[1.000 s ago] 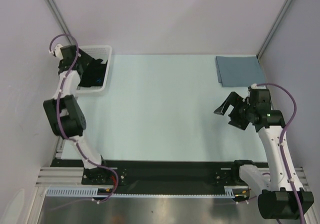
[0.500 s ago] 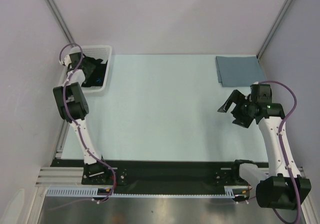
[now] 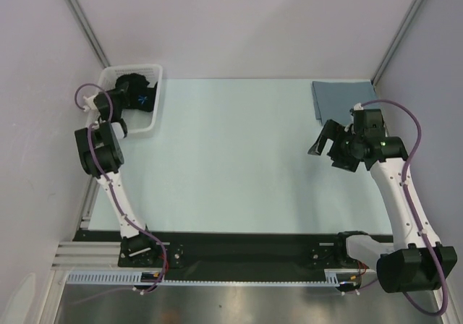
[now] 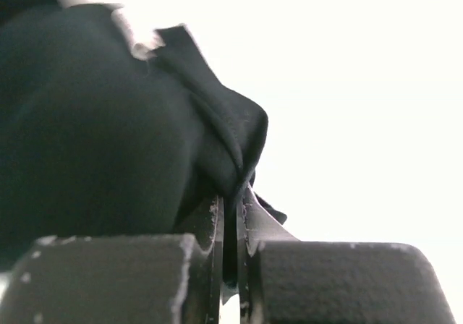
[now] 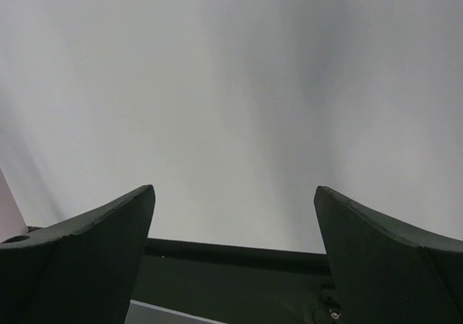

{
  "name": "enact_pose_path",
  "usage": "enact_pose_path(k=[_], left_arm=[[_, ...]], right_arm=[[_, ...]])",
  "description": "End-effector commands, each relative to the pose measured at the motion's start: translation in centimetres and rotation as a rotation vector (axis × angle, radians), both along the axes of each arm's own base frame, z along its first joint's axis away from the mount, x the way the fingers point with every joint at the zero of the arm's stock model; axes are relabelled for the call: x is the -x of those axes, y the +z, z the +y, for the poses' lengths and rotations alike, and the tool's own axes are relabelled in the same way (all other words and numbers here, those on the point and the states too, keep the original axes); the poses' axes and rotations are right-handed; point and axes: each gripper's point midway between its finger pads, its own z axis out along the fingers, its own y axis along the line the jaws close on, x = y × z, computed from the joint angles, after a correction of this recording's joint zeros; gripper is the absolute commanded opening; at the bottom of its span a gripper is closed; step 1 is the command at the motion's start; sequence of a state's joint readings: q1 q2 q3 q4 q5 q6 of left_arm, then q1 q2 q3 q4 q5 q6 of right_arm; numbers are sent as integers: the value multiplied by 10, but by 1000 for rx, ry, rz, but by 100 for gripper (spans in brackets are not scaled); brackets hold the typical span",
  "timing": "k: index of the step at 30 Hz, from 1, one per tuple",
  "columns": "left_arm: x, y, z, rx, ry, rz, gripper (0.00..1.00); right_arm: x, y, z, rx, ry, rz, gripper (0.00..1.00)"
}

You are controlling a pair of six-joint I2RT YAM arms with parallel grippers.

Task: Fold and stack the t-shirts
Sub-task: Grab the tshirt from the pile, then move the tshirt to the center of the board

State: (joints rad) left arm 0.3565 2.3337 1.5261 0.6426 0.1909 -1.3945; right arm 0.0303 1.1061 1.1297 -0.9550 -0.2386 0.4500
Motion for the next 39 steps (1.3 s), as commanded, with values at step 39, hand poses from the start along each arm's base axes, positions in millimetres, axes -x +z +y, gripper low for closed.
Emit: enact_pose_path(k=[39], left_arm=[[297, 210, -337, -299, -853, -215, 19]], right_arm=[[39, 44, 80, -37, 350, -172, 100]])
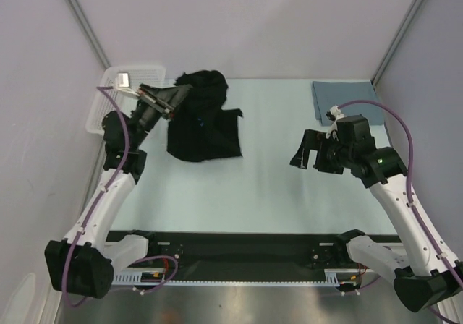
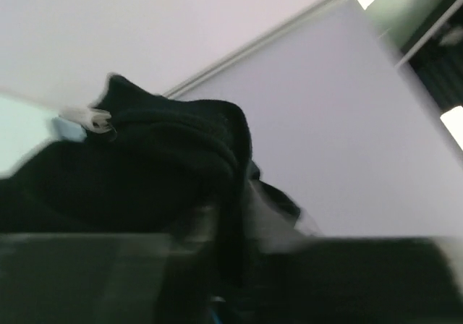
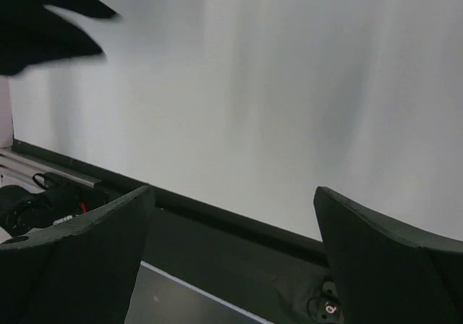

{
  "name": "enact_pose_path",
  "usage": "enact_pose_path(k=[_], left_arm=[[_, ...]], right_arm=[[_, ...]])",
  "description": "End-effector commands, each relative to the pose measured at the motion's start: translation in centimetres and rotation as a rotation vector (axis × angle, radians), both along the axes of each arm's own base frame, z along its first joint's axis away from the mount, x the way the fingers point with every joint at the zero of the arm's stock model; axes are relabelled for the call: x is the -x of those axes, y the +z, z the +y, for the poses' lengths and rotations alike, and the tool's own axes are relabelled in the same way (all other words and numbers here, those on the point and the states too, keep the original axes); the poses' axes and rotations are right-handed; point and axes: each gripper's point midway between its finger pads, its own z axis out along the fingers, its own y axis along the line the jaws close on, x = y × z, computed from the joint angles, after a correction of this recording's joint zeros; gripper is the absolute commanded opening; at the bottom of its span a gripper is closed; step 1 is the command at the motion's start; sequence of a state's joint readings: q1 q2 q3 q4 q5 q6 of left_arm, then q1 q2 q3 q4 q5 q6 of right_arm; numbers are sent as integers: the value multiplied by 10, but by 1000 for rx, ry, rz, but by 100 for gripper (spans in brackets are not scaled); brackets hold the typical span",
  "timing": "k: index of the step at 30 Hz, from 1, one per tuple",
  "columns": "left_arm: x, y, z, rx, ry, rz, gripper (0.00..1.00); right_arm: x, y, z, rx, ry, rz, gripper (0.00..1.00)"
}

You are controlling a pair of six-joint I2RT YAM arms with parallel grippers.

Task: Fold and stack the t-shirts
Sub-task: Move the tshirt to the center of the board, then flatten the tshirt out

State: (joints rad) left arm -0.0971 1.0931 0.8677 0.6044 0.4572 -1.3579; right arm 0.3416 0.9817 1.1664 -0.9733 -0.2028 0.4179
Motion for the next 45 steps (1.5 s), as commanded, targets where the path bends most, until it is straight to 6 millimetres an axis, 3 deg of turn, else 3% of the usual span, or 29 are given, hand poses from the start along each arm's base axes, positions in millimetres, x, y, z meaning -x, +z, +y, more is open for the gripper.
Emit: enact_pose_path(k=[1, 2, 3, 5, 7, 8, 11, 12, 13, 15, 17, 18, 20, 22, 23, 25, 28, 31, 33, 34, 37, 38, 40, 41, 43, 44, 45], left_arm=[[12, -99, -49, -379, -87, 227, 41], [21, -126, -54, -451, -100, 322, 76], [26, -140, -58, -514, -105, 345, 100], [47, -172, -62, -683, -128, 407, 100], [60, -188, -55, -825, -124, 409, 100], [68, -206, -43, -899, -108, 470, 100], [87, -232, -31, -1004, -144, 491, 97], [91, -238, -32, -1010, -158, 491, 84], [99, -255, -36, -1023, -198, 501, 75], [99, -268, -54, -1012, -267, 476, 57], [101, -277, -70, -1045, -330, 464, 61], [97, -282, -70, -1101, -318, 447, 74], [88, -290, -79, -1159, -340, 448, 84], [78, -291, -93, -1166, -384, 406, 81], [77, -290, -101, -1151, -415, 382, 76], [77, -286, -119, -1081, -475, 342, 68], [87, -313, -133, -1064, -567, 414, 71], [101, -330, -146, -1042, -645, 427, 71], [108, -337, -151, -1046, -682, 421, 71], [112, -337, -156, -1048, -702, 411, 70], [123, -347, -163, -1054, -750, 424, 75], [129, -350, -165, -1041, -782, 437, 77], [135, -360, -169, -1037, -812, 467, 67], [136, -361, -169, -1038, -810, 464, 43], [134, -359, -164, -1061, -782, 474, 19], [131, -358, -158, -1093, -749, 484, 0], [118, -352, -152, -1148, -678, 466, 0]], right_arm=[[-2, 3, 17, -61, 47, 10, 100], [0, 0, 21, -77, 63, 35, 99], [-1, -5, 24, -82, 70, 59, 100], [4, -18, 31, -98, 96, 115, 100], [4, -32, 39, -120, 126, 166, 100], [9, -49, 41, -120, 132, 216, 100], [14, -78, 59, -169, 195, 303, 88], [19, -92, 63, -182, 209, 347, 69], [16, -98, 74, -220, 242, 359, 63], [17, -108, 83, -222, 254, 376, 56], [2, -114, 89, -208, 231, 325, 61], [-2, -116, 92, -217, 226, 319, 64], [-20, -120, 98, -220, 211, 286, 71], [-40, -119, 102, -226, 188, 240, 75], [-48, -130, 104, -216, 176, 256, 76], [-68, -130, 109, -211, 171, 237, 78], [-87, -155, 108, -160, 129, 292, 81], [-111, -158, 105, -140, 80, 278, 79], [-125, -154, 106, -149, 71, 273, 71], [-128, -162, 105, -149, 65, 300, 69], [-138, -167, 104, -135, 64, 316, 49], [-141, -166, 102, -142, 63, 317, 32], [-145, -161, 101, -158, 69, 319, 15], [-148, -157, 98, -161, 60, 310, 4], [-153, -143, 92, -133, 54, 282, 0], [-155, -129, 90, -118, 59, 248, 0], [-156, -120, 85, -88, 51, 231, 0]])
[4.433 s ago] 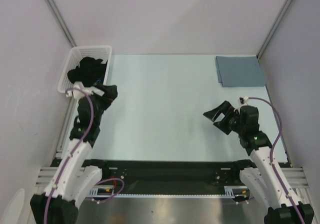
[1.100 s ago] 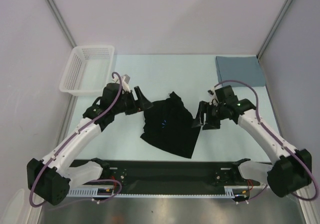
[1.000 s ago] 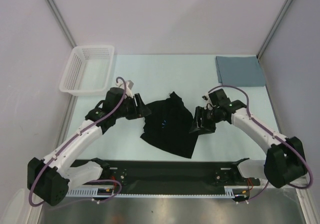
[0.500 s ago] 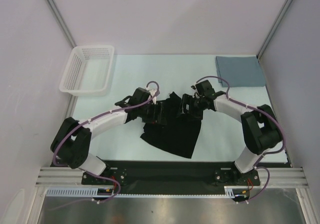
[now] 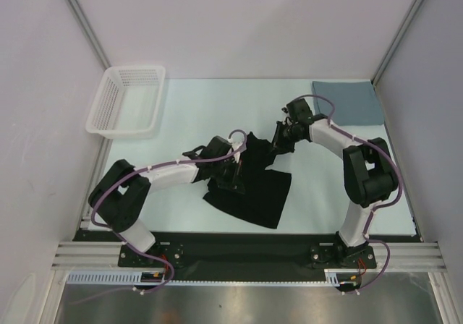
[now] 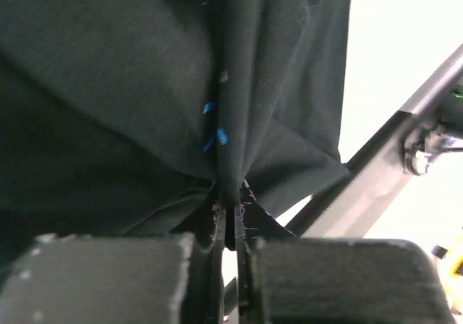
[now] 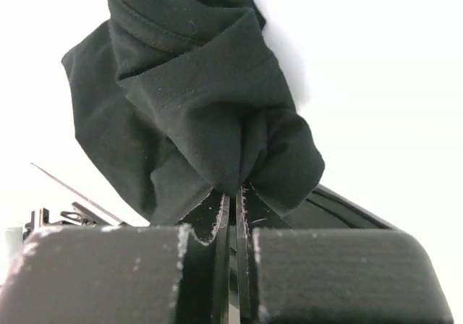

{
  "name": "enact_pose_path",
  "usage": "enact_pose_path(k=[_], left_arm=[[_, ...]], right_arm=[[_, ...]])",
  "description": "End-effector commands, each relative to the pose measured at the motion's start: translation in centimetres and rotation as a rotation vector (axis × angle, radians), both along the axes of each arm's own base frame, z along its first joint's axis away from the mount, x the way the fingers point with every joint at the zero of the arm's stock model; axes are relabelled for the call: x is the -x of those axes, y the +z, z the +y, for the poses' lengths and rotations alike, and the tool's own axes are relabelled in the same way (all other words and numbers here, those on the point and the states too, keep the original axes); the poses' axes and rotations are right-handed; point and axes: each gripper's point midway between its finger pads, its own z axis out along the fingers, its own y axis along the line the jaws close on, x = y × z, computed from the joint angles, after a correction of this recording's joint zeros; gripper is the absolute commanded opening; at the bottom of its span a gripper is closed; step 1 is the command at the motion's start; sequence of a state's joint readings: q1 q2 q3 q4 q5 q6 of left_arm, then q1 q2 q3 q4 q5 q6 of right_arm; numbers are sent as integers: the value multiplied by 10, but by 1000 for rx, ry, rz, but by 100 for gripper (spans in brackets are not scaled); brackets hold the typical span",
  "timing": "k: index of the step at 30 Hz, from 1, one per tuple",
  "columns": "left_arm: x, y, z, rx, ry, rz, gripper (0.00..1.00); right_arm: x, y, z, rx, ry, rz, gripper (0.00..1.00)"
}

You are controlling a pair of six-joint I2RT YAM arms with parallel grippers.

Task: Fold and stack the t-shirts
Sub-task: Flatten the tshirt out

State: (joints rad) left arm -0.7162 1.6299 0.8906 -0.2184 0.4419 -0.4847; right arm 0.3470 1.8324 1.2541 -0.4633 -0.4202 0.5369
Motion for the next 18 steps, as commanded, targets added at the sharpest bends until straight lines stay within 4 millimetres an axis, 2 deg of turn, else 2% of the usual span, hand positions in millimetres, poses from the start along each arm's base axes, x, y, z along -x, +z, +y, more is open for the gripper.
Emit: enact_pose_path(k=[1, 2, 3, 4, 6, 7, 8, 9, 10, 11, 12, 13, 14, 15, 17, 18], left_arm=[[-14, 29, 16, -72, 40, -116, 0], [-19, 38, 23, -99, 58, -153, 0], [-40, 54, 36, -149, 113, -241, 0], [-41, 64, 52, -201, 138, -254, 0], [-63, 105, 84, -243, 221, -373, 1], [-78, 136, 105, -296, 291, -443, 0], [-86, 162, 120, -304, 337, -504, 0], [-105, 209, 141, -298, 409, -599, 0], [-108, 229, 159, -333, 453, -632, 0], [-112, 253, 168, -325, 483, -682, 0], [-114, 279, 177, -319, 501, -739, 0], [-114, 324, 182, -269, 529, -825, 0], [-111, 346, 178, -231, 507, -870, 0], [-104, 381, 179, -181, 504, -943, 0], [-91, 397, 176, -128, 477, -970, 0], [-85, 403, 176, -100, 477, -985, 0]], right_arm=[[-28, 68, -7, 40, 12, -184, 0], [-31, 86, -6, 32, 16, -221, 0], [-32, 96, -6, 33, 23, -234, 0], [-44, 127, -2, 19, 22, -308, 0], [-54, 151, -4, 47, 24, -372, 0], [-63, 169, -6, 51, 11, -420, 0], [-75, 203, -7, 47, -2, -507, 0], [-84, 223, -10, 54, -26, -560, 0], [-90, 241, -14, 51, -49, -601, 0], [-96, 291, -15, 21, -72, -708, 0], [-96, 309, -21, 32, -96, -741, 0], [-97, 326, -29, 36, -122, -770, 0], [-91, 367, -35, 15, -148, -854, 0], [-85, 371, -44, 45, -170, -845, 0], [-64, 392, -59, 65, -201, -875, 0], [-57, 372, -63, 102, -190, -821, 0]])
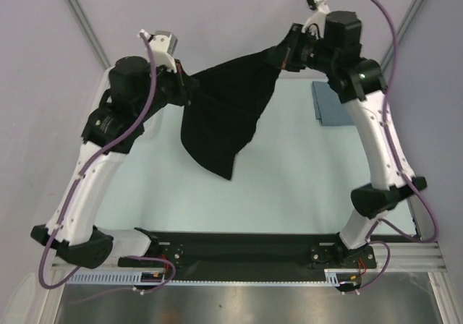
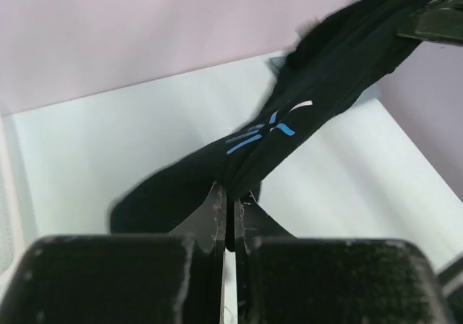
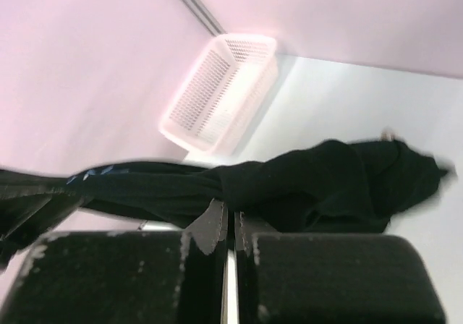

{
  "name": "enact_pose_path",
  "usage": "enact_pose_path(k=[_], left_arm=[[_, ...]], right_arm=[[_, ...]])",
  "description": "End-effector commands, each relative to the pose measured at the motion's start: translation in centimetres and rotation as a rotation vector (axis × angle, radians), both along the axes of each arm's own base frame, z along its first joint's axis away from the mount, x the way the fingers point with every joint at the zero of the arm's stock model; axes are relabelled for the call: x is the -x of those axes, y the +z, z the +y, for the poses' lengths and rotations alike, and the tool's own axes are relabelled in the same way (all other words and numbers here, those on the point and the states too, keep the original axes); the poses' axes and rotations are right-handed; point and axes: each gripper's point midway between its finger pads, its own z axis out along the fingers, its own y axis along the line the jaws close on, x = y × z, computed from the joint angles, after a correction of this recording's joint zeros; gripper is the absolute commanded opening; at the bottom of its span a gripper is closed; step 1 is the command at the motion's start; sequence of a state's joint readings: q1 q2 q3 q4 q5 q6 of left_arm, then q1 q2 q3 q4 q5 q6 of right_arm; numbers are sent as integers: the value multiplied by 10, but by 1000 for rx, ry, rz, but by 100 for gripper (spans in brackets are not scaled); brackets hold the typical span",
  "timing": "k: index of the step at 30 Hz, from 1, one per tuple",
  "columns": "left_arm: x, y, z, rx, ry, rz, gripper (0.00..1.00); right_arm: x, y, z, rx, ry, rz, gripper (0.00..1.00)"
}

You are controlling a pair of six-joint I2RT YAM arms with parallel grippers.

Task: Fold and stack the t-shirts
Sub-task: Flatten the tshirt out

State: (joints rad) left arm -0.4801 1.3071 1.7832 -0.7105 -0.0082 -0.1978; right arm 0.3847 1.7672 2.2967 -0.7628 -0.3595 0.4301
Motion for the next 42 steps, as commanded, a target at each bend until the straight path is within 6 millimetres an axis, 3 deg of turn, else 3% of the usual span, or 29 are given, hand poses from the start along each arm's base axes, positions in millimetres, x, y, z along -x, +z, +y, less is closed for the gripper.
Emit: enact_pose_path(k=[1, 2, 3, 5, 6, 7, 9, 10, 12, 13, 14, 15, 17, 18, 20, 21, 23, 25, 26, 30, 33, 37, 42], left_arm=[[44, 20, 51, -78, 76, -65, 0], [50, 17, 44, -55, 27, -65, 0], [47, -2, 39, -56, 18, -39, 0], [60, -21, 27, -19, -66, -8, 0], [62, -60, 13, -27, -132, 77, 5], [65, -80, 10, -34, -145, 133, 10], [73, -122, 9, -38, -136, 262, 32], [80, -161, 21, -85, -82, 371, 52], [91, -181, 37, -107, -16, 407, 77], [91, -183, 48, -119, 42, 397, 87], [90, -182, 57, -116, 94, 382, 100], [89, -182, 63, -110, 120, 371, 100], [83, -188, 61, -98, 126, 391, 100], [74, -200, 58, -100, 130, 433, 100], [67, -213, 45, -80, 90, 488, 100], [58, -230, 41, -94, 92, 536, 99], [53, -251, 38, -101, 96, 589, 99], [49, -284, 40, -97, 124, 697, 100], [49, -294, 41, -79, 153, 735, 100], [47, -339, 60, 4, 257, 837, 100], [47, -355, 73, 38, 300, 880, 95], [40, -368, 79, 52, 287, 882, 96], [15, -367, 60, 149, 208, 792, 97]], right_arm=[[19, -3, -97, 173, -328, 2, 0], [30, -12, -101, 189, -332, 21, 0], [35, -71, -109, 258, -348, 153, 0], [73, -93, -131, 249, -397, 211, 0], [87, -114, -137, 251, -410, 267, 0], [106, -174, -142, 279, -414, 428, 0], [149, -205, -141, 238, -371, 541, 5], [174, -251, -139, 244, -353, 688, 29], [205, -265, -129, 187, -279, 758, 41], [210, -268, -128, 184, -266, 759, 51], [211, -271, -131, 199, -265, 751, 68], [202, -272, -134, 215, -274, 728, 73], [169, -260, -138, 185, -286, 658, 75], [153, -271, -137, 194, -261, 703, 76], [128, -271, -143, 194, -274, 710, 77], [116, -269, -147, 220, -285, 685, 77], [97, -291, -163, 273, -365, 718, 77], [88, -315, -177, 295, -430, 791, 76], [83, -324, -195, 302, -492, 817, 76], [79, -357, -233, 321, -627, 906, 76], [86, -374, -248, 370, -675, 966, 72], [94, -398, -251, 387, -646, 1006, 61], [99, -421, -251, 424, -599, 1057, 58]])
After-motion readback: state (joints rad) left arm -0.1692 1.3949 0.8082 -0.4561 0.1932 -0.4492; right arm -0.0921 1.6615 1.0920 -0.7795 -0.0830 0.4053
